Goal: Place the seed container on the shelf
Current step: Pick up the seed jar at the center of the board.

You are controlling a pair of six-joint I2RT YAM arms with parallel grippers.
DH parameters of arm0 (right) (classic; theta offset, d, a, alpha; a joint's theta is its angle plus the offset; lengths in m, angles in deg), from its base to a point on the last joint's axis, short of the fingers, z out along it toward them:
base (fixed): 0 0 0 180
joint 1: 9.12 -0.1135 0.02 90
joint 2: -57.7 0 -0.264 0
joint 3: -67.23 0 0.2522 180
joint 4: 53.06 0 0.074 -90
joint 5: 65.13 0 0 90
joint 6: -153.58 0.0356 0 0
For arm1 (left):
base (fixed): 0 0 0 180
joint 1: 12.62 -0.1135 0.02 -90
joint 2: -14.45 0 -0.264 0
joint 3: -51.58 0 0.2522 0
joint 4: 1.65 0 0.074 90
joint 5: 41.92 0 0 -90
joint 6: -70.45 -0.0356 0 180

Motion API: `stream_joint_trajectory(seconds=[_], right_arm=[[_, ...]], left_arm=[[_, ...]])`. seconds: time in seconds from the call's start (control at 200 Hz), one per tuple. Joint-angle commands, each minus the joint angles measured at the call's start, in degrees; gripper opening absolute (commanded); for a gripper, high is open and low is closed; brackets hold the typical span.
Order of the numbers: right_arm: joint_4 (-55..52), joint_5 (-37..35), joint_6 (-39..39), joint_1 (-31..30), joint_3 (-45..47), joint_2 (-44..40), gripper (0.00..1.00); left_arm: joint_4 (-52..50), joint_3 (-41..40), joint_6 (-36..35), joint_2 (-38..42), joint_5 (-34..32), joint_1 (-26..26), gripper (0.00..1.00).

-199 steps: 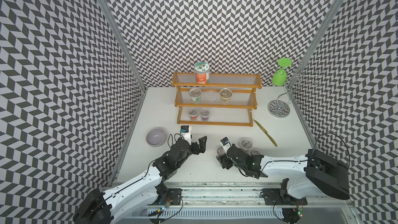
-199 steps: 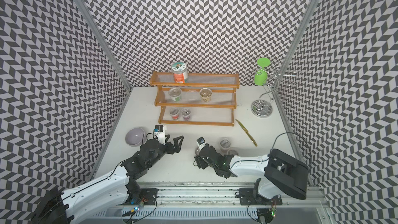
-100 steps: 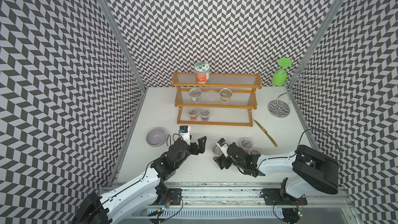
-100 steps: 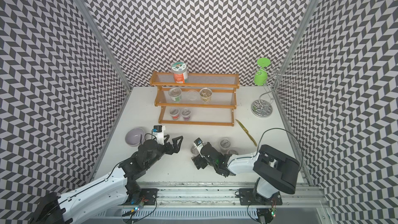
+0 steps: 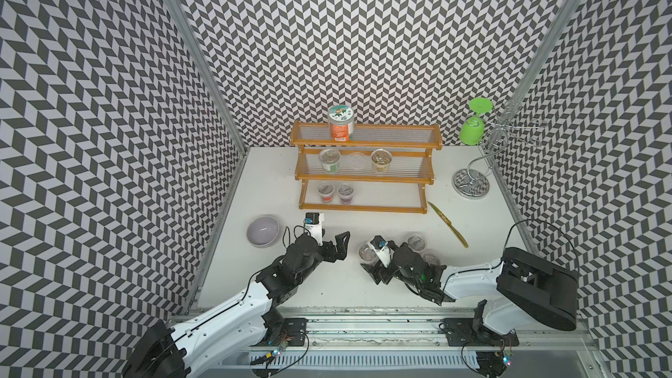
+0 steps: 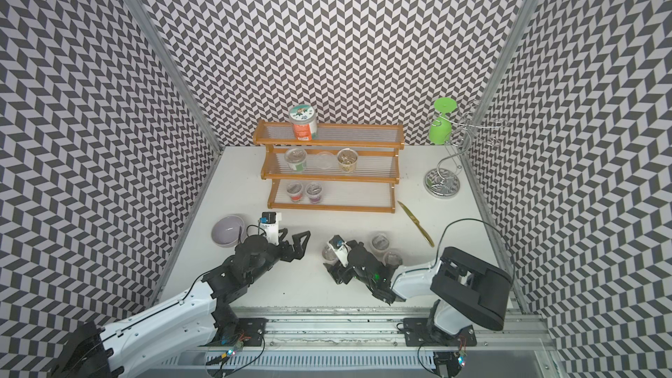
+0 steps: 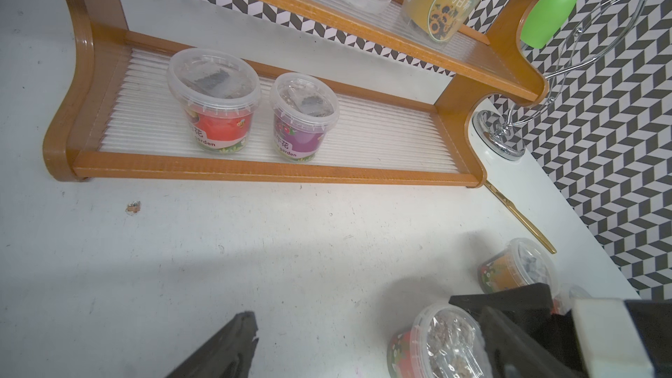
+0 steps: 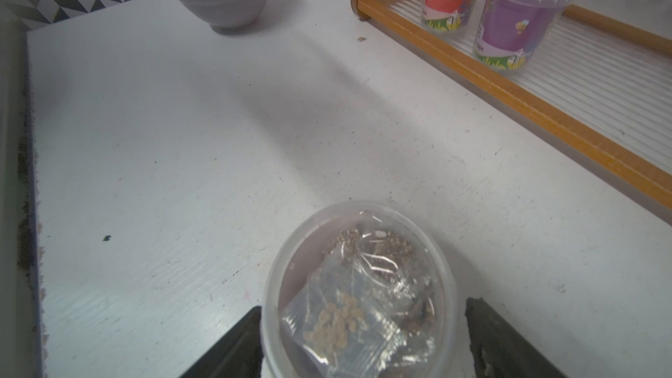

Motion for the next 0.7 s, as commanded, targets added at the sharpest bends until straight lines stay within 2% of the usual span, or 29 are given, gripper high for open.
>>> stream_joint_trajectory(seconds=[0.0,0.135,0.421,0.696], right_arm=[[6.0,0.8,-1.2,0.1,-1.3,2.0,0.86],[5.6,1.9,-0.8,0.1,-2.9,4.5,0.84],[7.1,2.2,1.1,0.1,-2.1,4.8,0.75],[6.8,1.4,3.5,2.4,-4.4,4.5,0.74]], left_arm=[[1.1,0.2,-1.0,-0.1,0.5,-0.3,1.0],[1.1,0.3,-1.0,-0.2,0.3,-0.3,1.0],[0.2,0.3,-0.8,-0.1,-0.4,-0.3,1.0],[-4.0,1.6,2.8,-1.8,-3.1,-1.6,1.0]])
